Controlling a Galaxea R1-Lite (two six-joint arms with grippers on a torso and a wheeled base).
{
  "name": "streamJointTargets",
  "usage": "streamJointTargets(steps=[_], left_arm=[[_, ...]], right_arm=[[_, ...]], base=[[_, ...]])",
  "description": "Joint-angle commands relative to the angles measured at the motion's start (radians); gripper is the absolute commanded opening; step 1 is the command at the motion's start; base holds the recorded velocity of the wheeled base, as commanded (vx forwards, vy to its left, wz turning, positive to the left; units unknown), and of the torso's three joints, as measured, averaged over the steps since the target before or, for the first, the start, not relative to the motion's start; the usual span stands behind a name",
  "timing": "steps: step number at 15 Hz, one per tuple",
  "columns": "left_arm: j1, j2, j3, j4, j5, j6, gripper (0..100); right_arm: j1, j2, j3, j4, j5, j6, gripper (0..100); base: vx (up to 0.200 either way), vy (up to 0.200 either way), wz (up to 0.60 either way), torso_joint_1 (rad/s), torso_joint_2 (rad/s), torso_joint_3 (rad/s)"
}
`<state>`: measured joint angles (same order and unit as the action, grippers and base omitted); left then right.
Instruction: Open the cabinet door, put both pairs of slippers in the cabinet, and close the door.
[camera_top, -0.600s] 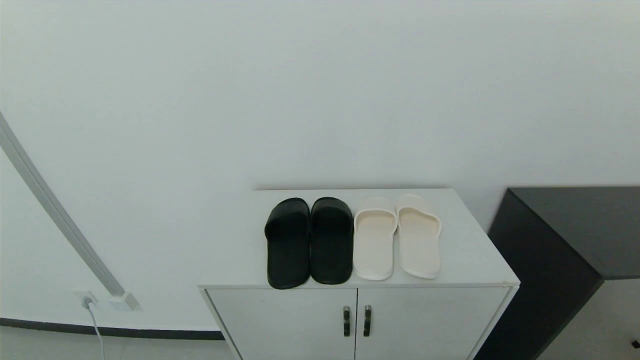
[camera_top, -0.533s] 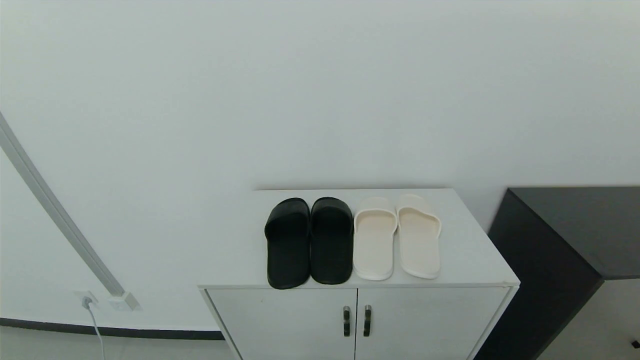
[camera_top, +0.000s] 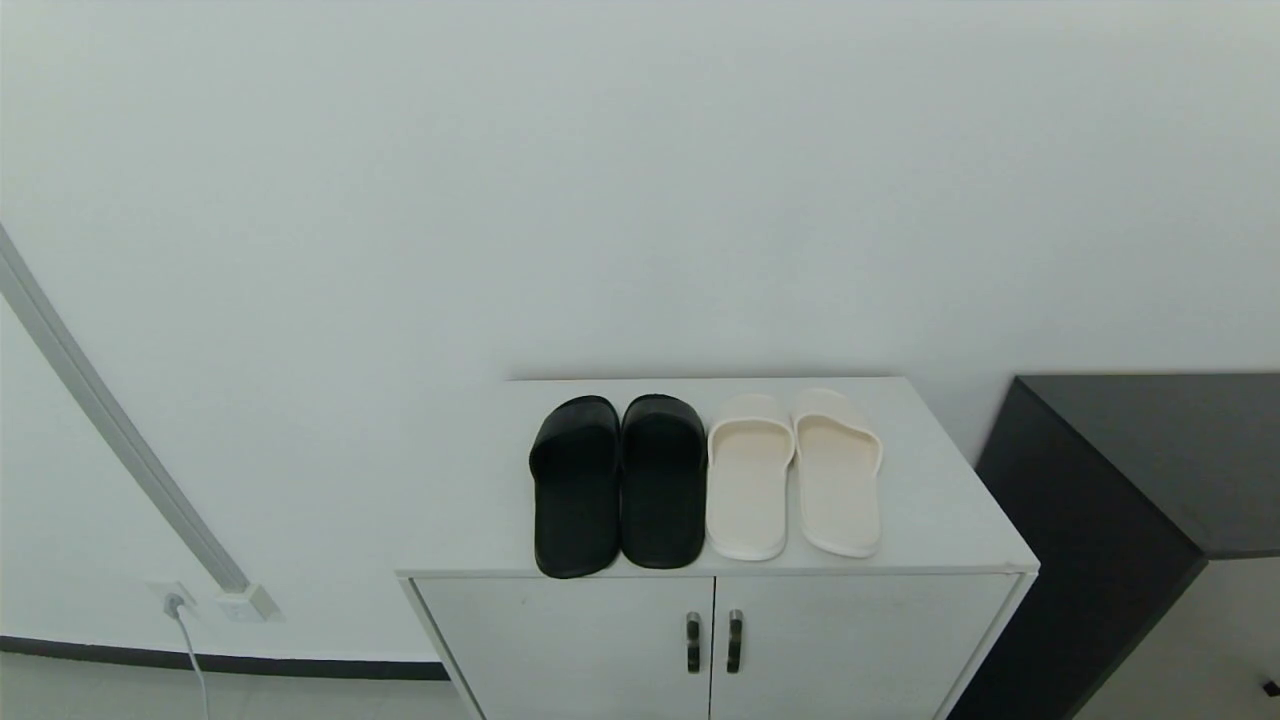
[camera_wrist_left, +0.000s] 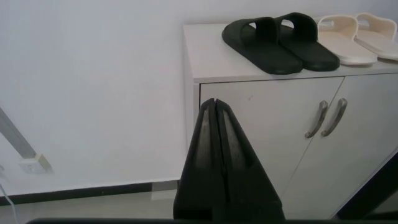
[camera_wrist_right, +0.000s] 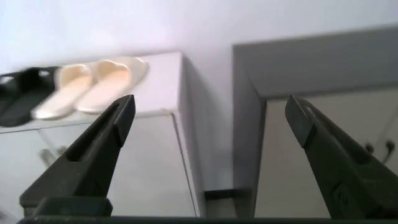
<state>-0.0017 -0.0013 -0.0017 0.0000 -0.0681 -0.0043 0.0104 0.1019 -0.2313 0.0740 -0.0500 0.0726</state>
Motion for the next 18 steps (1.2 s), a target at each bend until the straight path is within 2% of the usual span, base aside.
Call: streamJointTargets(steps=[1, 3, 5, 7, 11, 13, 16, 18], left_arm=[[0.000, 0.001, 0.000, 0.000, -0.001, 0.000, 0], [0.000, 0.001, 0.000, 0.000, -0.001, 0.001, 0], [0.000, 0.001, 0.000, 0.000, -0.001, 0.001, 0], [0.000, 0.001, 0.000, 0.000, -0.001, 0.001, 0], [0.000, 0.001, 0.000, 0.000, -0.002, 0.001, 0], [0.000, 0.001, 0.000, 0.000, -0.002, 0.001, 0], [0.000, 0.001, 0.000, 0.000, -0.002, 0.001, 0], [0.000, 0.001, 0.000, 0.000, -0.002, 0.001, 0]], right_arm=[[0.019, 0.311, -0.056, 0.020, 0.087, -0.048, 100], [0.052, 0.521, -0.056, -0.122, 0.130, -0.046, 100], [0.155, 0.703, -0.076, -0.257, 0.122, 0.009, 100], [0.273, 0.832, -0.126, -0.319, 0.084, 0.093, 100], [0.533, 1.010, -0.264, -0.336, -0.093, 0.165, 100], [0.628, 1.118, -0.339, -0.344, -0.162, 0.194, 100], [0.715, 1.297, -0.401, -0.465, -0.300, 0.220, 100], [0.735, 1.423, -0.438, -0.568, -0.409, 0.237, 100]], base=[[0.000, 0.000, 0.00, 0.000, 0.00, 0.000], [0.000, 0.000, 0.00, 0.000, 0.00, 0.000], [0.000, 0.000, 0.00, 0.000, 0.00, 0.000], [0.000, 0.000, 0.00, 0.000, 0.00, 0.000], [0.000, 0.000, 0.00, 0.000, 0.00, 0.000], [0.000, 0.000, 0.00, 0.000, 0.00, 0.000], [0.000, 0.000, 0.00, 0.000, 0.00, 0.000], [0.000, 0.000, 0.00, 0.000, 0.00, 0.000]])
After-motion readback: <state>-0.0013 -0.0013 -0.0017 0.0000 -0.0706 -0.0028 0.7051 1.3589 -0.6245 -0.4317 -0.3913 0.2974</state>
